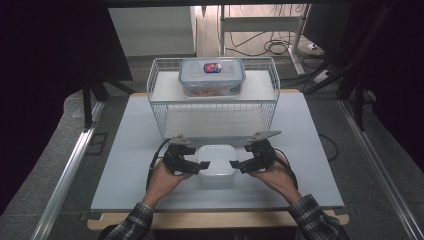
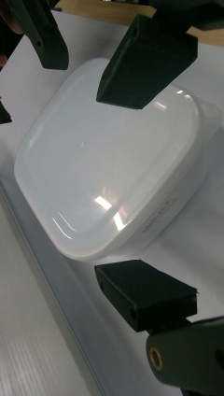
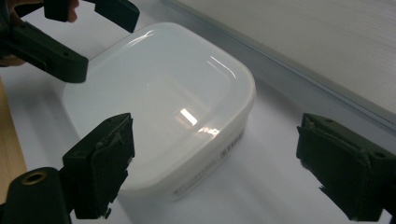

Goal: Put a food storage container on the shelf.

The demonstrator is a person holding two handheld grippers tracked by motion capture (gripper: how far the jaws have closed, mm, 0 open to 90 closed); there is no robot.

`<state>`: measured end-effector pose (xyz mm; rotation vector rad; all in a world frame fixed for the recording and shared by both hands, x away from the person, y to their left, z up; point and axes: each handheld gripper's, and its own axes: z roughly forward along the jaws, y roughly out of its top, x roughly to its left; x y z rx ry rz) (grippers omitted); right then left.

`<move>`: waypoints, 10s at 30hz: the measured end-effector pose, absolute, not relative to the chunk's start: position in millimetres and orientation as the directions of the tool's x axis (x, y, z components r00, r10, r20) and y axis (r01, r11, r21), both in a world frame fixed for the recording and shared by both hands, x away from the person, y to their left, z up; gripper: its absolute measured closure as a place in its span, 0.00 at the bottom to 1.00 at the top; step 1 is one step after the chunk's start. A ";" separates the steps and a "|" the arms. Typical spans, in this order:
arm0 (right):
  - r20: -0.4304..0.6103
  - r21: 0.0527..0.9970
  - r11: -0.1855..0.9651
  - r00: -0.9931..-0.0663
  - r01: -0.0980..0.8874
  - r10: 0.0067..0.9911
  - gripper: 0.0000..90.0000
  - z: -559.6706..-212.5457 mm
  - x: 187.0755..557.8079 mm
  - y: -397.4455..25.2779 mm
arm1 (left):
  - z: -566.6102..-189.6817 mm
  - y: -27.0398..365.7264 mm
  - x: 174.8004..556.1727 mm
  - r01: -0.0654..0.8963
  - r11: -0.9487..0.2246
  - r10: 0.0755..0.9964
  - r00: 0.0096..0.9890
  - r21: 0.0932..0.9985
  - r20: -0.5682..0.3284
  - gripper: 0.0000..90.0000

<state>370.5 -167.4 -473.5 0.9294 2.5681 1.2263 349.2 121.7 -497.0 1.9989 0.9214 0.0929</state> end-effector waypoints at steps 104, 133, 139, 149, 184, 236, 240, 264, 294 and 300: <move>0.197 0.910 0.180 -0.771 0.374 0.606 0.88 -276.4 417.2 -152.6 | -296.0 167.6 383.0 0.413 -0.041 0.720 0.644 0.910 -0.259 0.87; 0.144 0.909 0.206 -0.737 0.363 0.661 0.72 -245.6 456.5 -138.9 | -266.6 163.4 424.4 0.413 -0.019 0.725 0.633 0.910 -0.272 0.74; 0.155 0.901 0.213 -0.739 0.378 0.656 0.69 -249.2 464.2 -137.7 | -267.4 161.0 429.4 0.409 -0.024 0.739 0.622 0.912 -0.260 0.69; 0.176 0.895 0.206 -0.735 0.397 0.654 0.64 -249.6 474.7 -135.6 | -266.5 157.9 444.5 0.420 -0.027 0.753 0.606 0.907 -0.257 0.62; 0.199 0.908 0.139 -0.700 0.394 0.686 0.32 -246.3 490.5 -129.9 | -255.8 144.3 460.9 0.369 -0.102 0.790 0.594 0.924 -0.150 0.27; 0.060 0.893 0.338 -0.822 0.298 0.566 0.06 -315.2 416.2 -151.0 | -337.5 149.2 377.3 0.356 -0.302 0.619 0.779 0.884 -0.103 0.00; 0.065 0.891 0.339 -0.825 0.301 0.562 0.06 -322.5 411.1 -155.3 | -345.5 152.3 372.2 0.367 -0.293 0.616 0.778 0.883 -0.119 0.02; 0.049 0.881 0.371 -0.838 0.293 0.544 0.05 -361.7 384.5 -168.1 | -388.1 153.4 344.2 0.384 -0.303 0.582 0.799 0.872 -0.149 0.01; 0.026 0.865 0.413 -0.847 0.286 0.531 0.03 -403.5 361.9 -175.9 | -441.8 142.6 319.7 0.365 -0.360 0.597 0.797 0.858 -0.088 0.00; 0.022 0.855 0.433 -0.853 0.286 0.521 0.03 -410.8 355.8 -177.5 | -451.3 144.7 313.6 0.379 -0.354 0.603 0.791 0.855 -0.102 0.00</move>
